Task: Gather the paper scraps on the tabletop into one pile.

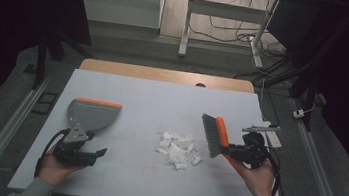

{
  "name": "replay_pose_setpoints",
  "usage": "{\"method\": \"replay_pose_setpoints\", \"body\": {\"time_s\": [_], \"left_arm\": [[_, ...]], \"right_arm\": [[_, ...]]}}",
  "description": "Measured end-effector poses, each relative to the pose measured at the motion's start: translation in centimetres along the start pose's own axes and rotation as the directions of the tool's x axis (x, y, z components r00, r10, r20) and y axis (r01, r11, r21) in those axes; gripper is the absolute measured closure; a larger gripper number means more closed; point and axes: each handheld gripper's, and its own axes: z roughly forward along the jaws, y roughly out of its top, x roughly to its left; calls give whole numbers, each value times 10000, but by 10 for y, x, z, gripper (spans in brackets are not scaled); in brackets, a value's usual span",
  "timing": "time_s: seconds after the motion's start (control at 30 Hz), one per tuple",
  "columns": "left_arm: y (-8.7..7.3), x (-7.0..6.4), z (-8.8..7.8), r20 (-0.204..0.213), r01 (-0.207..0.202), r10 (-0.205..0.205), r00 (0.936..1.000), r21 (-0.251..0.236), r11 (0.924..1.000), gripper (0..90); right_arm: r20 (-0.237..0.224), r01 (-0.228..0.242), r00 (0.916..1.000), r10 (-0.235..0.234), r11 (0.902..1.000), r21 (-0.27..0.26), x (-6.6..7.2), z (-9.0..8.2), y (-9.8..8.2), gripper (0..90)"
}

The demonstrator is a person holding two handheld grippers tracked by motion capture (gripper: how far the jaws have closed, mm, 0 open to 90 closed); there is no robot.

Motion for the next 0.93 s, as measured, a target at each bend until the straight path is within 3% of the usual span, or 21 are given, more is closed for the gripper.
{"method": "replay_pose_setpoints", "body": {"time_s": [0.33,0.57,0.93], "left_arm": [[10,-1,3,23,-6,7,10000,-73,10000,282],[12,-2,4,-7,-3,3,10000,-94,10000,282],[11,1,2,-32,87,-88,10000,-172,9998,282]], "right_arm": [[442,122,9990,-98,9985,-538,-29,-13,-29,711],[467,302,9985,-269,9969,-725,-34,-14,-40,711],[550,626,9968,-575,9933,-975,-31,-17,-42,710]]}}
